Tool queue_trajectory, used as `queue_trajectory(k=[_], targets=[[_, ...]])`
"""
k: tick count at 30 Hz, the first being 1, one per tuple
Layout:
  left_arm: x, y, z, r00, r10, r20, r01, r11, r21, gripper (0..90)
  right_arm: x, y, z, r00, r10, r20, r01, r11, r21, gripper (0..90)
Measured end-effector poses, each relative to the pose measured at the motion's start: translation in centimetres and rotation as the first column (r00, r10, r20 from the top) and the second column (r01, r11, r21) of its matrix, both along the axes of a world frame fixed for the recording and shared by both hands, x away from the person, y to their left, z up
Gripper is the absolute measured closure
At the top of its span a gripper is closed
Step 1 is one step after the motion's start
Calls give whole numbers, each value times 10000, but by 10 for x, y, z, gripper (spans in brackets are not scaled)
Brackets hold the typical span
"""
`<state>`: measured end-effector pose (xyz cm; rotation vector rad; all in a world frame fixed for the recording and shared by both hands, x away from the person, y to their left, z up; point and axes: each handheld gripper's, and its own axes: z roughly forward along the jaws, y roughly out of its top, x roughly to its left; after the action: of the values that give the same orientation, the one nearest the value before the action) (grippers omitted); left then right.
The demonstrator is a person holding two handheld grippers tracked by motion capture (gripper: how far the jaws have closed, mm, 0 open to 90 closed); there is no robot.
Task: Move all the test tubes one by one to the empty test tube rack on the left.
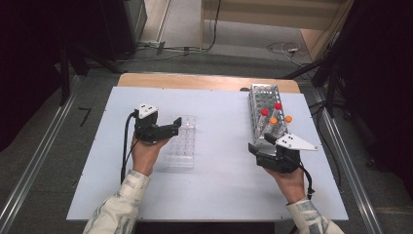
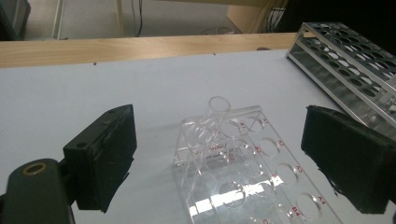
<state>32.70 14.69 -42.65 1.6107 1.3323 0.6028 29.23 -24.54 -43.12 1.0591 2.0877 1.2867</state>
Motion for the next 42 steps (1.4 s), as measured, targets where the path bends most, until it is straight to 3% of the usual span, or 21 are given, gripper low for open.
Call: queue_trajectory(k=[5,13,21,26,42], targets=[[-2,4,1,10000,16,58,-15,9999,-160,92,3,-11,-1,9989,-460,106,460,9989,-6,308],[-6,3,-1,10000,7,98,-8,10000,41,92,15,-20,-11,9938,-1108,23,1108,9938,-111,388],[-7,0,0,9998,-74,193,72,9999,105,93,30,-21,-20,9866,-1621,-189,1620,9868,-53,542],[-8,1,1,9997,-31,224,30,10000,86,94,36,-20,-25,9842,-1753,-249,1751,9845,-111,611],[-7,-1,-1,9999,-40,156,38,9999,140,98,44,-15,-30,9824,-1859,-159,1857,9825,-100,697]])
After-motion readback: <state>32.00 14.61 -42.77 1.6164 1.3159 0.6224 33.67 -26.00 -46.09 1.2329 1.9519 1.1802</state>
